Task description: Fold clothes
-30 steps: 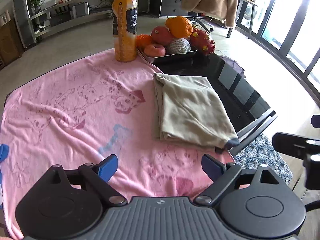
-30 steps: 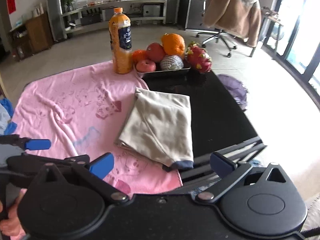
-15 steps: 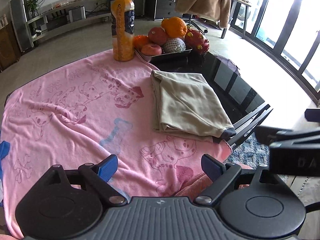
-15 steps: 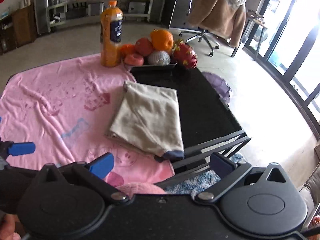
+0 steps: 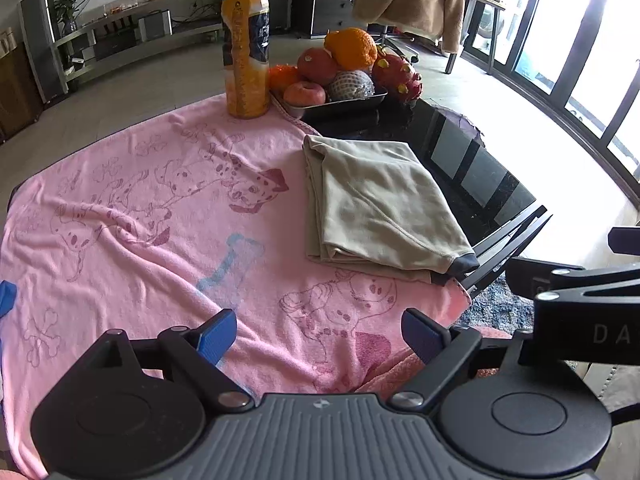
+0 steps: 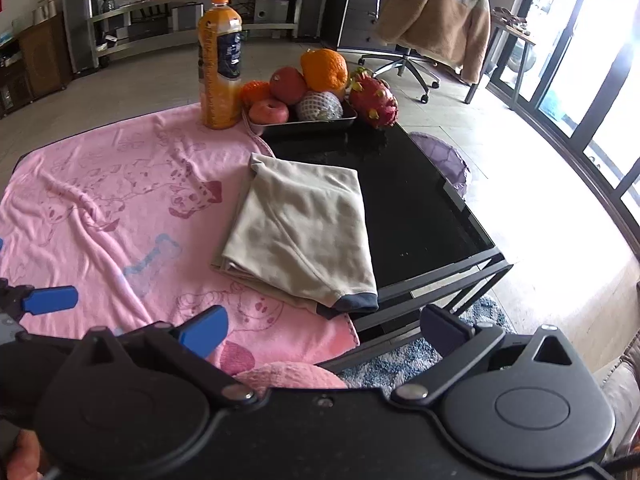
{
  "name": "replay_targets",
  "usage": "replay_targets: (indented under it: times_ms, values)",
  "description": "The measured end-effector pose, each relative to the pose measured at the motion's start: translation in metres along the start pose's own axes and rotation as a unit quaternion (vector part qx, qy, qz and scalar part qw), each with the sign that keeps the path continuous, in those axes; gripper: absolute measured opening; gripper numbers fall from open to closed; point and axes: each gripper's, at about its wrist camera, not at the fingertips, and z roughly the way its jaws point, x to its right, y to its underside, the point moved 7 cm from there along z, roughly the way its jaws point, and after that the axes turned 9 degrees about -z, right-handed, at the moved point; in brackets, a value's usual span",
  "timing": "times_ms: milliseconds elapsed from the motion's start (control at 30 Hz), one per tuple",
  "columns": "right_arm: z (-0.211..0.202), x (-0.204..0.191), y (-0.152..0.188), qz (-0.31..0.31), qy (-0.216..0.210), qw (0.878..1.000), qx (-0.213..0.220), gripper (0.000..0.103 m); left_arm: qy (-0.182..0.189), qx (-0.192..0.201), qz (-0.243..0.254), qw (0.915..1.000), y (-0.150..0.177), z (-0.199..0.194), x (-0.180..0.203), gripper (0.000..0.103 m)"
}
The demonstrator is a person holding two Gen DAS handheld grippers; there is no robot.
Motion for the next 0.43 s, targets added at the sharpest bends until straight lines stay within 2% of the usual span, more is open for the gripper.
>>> replay_targets:
  times_ms: [433]
  values:
    - [-0.0022, 0.0028, -0.0001, 0.008, 0.006, 1.000, 0.008, 0.103, -0.003, 0.012, 0.005, 0.9999, -0.0018, -0.0057, 0.0028, 0.088]
